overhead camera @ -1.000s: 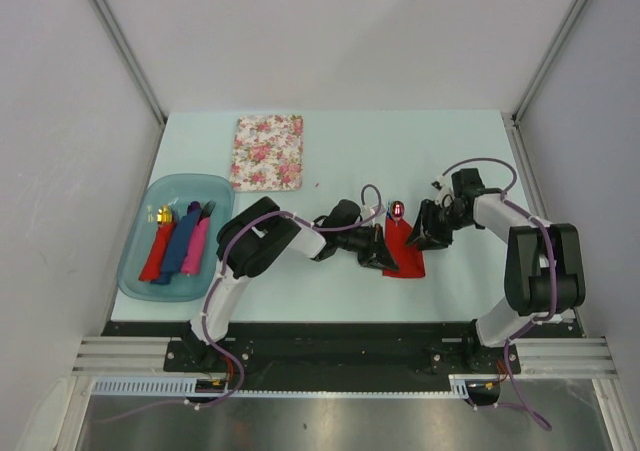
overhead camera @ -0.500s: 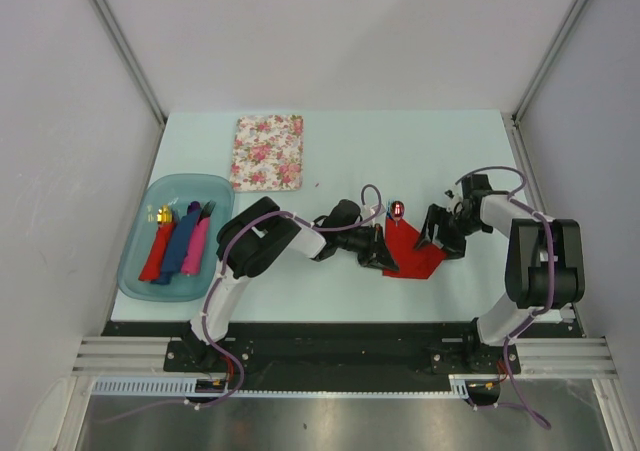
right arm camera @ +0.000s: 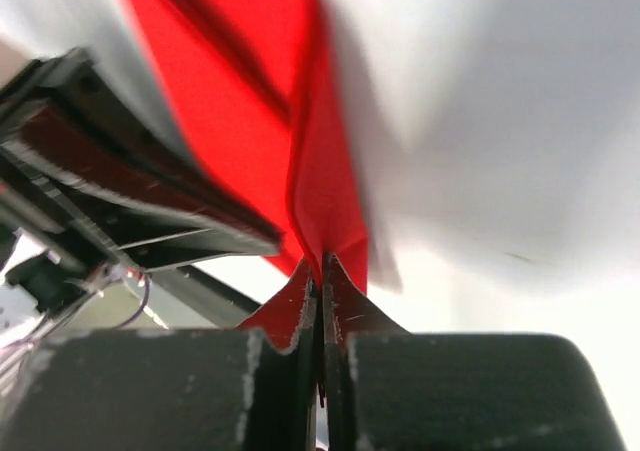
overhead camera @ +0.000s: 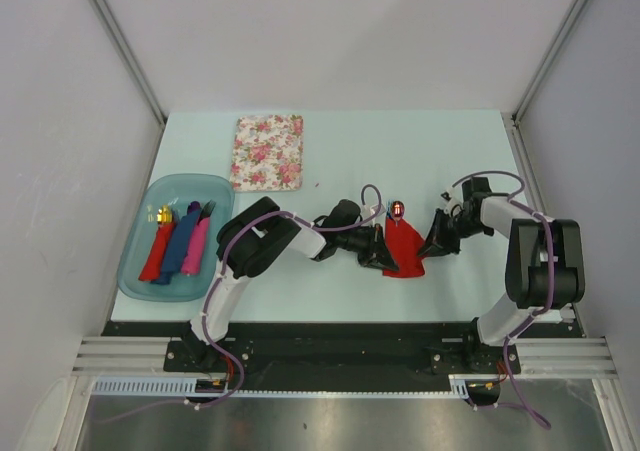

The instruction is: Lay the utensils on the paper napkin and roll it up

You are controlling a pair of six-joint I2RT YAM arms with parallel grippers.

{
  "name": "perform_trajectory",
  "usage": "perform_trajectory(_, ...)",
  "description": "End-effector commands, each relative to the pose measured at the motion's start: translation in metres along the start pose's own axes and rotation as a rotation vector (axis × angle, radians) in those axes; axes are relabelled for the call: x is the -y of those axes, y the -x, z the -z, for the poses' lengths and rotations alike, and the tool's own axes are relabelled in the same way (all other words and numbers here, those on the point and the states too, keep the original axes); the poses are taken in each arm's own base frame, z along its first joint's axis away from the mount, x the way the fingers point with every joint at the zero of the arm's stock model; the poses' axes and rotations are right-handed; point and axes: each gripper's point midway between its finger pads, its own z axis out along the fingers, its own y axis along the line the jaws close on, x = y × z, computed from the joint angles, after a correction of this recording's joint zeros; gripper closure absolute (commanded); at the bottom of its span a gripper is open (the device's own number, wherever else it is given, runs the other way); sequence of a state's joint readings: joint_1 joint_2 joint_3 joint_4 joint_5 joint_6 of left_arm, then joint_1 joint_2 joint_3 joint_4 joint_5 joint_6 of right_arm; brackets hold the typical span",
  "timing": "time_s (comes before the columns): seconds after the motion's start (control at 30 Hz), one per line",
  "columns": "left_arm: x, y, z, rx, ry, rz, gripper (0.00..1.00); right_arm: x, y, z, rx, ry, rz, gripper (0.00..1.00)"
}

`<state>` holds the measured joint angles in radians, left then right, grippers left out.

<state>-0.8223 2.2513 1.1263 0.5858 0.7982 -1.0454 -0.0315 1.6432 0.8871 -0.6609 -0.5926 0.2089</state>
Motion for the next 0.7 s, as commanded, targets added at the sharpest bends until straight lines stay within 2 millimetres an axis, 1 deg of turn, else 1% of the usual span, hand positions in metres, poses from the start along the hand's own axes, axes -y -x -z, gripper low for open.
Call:
perform_trajectory(0.0, -0.039, -0.006, -0.004, 0.015, 0.115, 0.016, 0.96, -0.04, 0.011, 0.013, 0.041, 0.122, 0.077, 1.0)
perform_trajectory(0.03, -0.039, -0.005, -0.003, 0.015, 0.116, 0.018, 0.96, -0.051, 0.006, 0.008, 0.022, 0.141, 0.105, 1.0)
perform_trajectory(0.17, -0.039, -0.006, -0.003, 0.013, 0.117, 0.018, 0.96, -0.069, 0.002, 0.002, 0.002, 0.17, 0.148, 1.0)
perform_trajectory(0.33, -0.04, -0.005, -0.004, 0.014, 0.119, 0.019, 0.97, -0.075, 0.0, -0.012, -0.041, 0.182, 0.154, 1.0)
perform_trajectory(0.4, -0.04, -0.005, -0.004, 0.014, 0.116, 0.019, 0.97, -0.079, 0.002, -0.014, -0.048, 0.191, 0.155, 1.0)
perform_trajectory(0.53, -0.035, -0.004, -0.003, 0.012, 0.106, 0.009, 0.97, -0.07, 0.002, -0.025, -0.073, 0.166, 0.136, 1.0)
perform_trajectory(0.67, -0.027, -0.003, -0.001, 0.018, 0.094, -0.009, 0.97, -0.052, 0.005, -0.034, -0.085, 0.119, 0.09, 1.0)
